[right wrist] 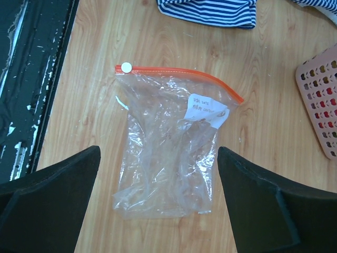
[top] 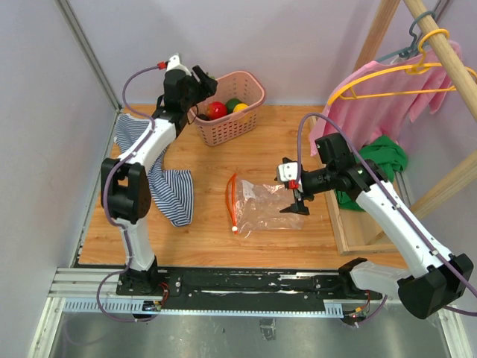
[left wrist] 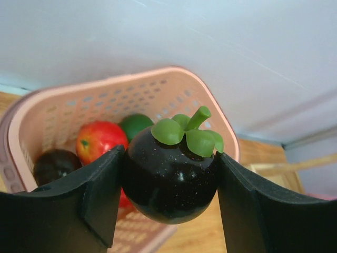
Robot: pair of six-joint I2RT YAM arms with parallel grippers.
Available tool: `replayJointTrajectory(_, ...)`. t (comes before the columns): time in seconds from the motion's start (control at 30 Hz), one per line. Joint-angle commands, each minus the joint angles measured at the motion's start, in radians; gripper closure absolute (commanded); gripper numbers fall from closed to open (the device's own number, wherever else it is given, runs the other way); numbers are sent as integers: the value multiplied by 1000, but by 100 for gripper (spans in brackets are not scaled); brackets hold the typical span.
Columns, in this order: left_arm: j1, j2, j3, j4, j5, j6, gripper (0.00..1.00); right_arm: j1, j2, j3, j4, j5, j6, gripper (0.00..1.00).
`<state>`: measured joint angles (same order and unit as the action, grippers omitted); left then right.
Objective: Open the zip-top bag and remove the fake food
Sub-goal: Place the fake fruit in the bin.
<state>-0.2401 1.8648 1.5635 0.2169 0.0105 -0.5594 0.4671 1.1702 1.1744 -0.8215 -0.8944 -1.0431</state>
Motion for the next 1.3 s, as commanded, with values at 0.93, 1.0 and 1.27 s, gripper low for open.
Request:
replayJointTrajectory(0.93, -98, -888, -362, -206, 285, 232, 1, -64, -155, 447, -296, 267, 350, 2)
replayJointTrajectory(1.0, -98, -956, -357, -266, 286, 222, 1, -71, -150, 536, -294, 308, 463, 2)
replayJointTrajectory(1.27, -98, -1053, -210, -481, 373, 171, 1, -118, -94, 767, -251, 329, 613, 2)
